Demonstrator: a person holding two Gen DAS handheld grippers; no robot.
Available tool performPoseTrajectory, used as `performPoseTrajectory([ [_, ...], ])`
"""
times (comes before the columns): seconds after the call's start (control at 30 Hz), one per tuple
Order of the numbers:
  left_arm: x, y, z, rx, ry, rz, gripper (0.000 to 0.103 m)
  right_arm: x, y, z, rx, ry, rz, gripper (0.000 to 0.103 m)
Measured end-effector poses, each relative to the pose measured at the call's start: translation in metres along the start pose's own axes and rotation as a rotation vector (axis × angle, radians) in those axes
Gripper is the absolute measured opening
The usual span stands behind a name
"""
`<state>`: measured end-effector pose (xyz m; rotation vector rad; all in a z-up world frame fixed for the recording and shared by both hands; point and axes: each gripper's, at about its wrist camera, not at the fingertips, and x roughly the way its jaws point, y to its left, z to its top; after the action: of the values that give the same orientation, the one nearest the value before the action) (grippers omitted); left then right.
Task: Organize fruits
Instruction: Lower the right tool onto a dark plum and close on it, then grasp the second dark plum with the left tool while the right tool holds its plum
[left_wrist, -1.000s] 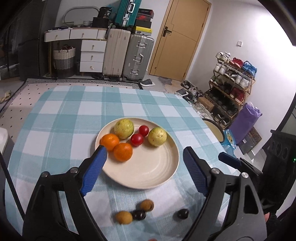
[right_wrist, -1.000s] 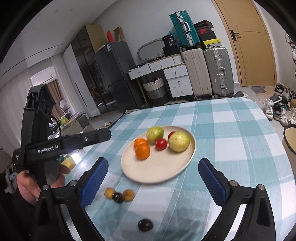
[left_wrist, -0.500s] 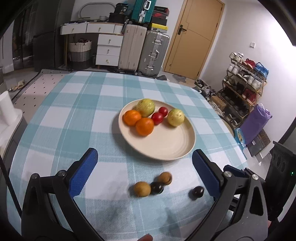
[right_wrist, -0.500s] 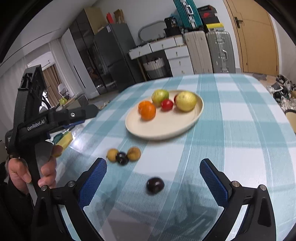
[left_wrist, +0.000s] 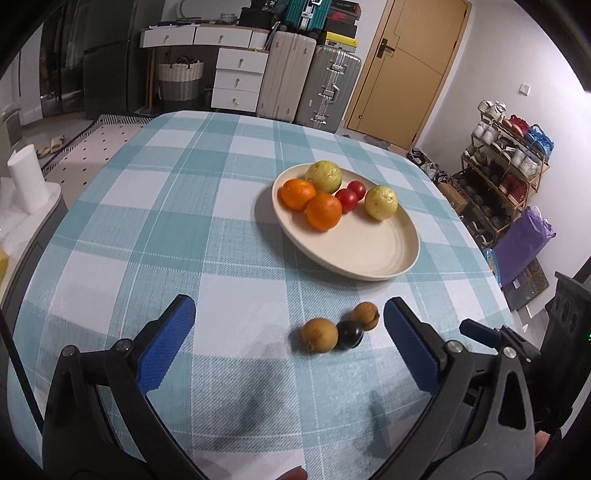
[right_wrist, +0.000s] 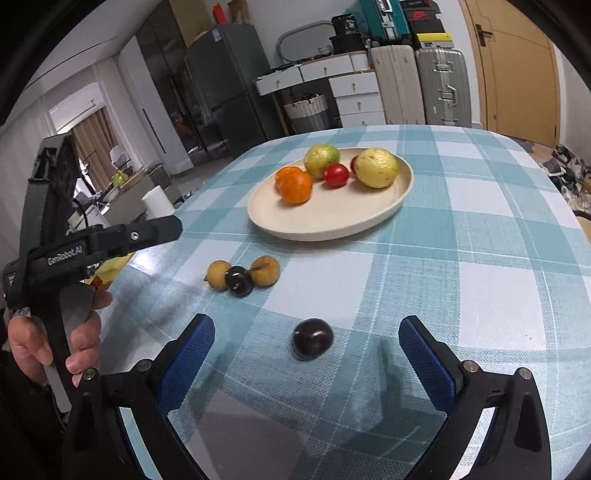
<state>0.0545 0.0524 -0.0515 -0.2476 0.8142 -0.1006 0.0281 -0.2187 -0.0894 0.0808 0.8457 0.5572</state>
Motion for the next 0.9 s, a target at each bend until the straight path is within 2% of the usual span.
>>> performPoseTrajectory([
  [0.1,0.0,0.003,-0.002,-0.008,0.003,-0.004,0.101,0.003,0.003,0.0,-0.011,0.011,-0.001,0.1],
  [0.13,0.0,0.004,-0.003,-0.008,0.004,-0.004,0.101,0.004,0.004,0.0,-0.016,0.016,-0.002,0.096],
  [0.2,-0.001,0.006,-0.005,-0.006,0.006,-0.002,0.101,0.008,0.006,0.0,-0.024,0.037,0.001,0.086],
  [0.23,-0.001,0.007,-0.005,-0.008,0.004,-0.003,0.101,0.011,0.006,0.001,-0.027,0.049,-0.002,0.077],
  [0.3,-0.001,0.009,-0.006,-0.013,0.008,-0.009,0.101,0.016,0.006,0.001,-0.025,0.071,-0.011,0.072],
  [0.37,-0.001,0.011,-0.008,-0.018,0.013,-0.026,0.101,0.018,0.005,0.001,-0.017,0.077,-0.024,0.056],
  [0.57,0.002,0.012,-0.011,-0.016,0.028,-0.044,0.101,0.023,-0.002,0.001,0.015,0.106,-0.036,0.028],
  [0.7,0.004,0.011,-0.013,-0.011,0.042,-0.043,0.101,0.022,-0.004,0.0,0.023,0.108,-0.02,0.026],
  [0.9,0.013,0.0,-0.016,0.05,0.075,-0.051,0.101,0.016,-0.007,0.001,0.046,0.078,-0.002,0.026],
])
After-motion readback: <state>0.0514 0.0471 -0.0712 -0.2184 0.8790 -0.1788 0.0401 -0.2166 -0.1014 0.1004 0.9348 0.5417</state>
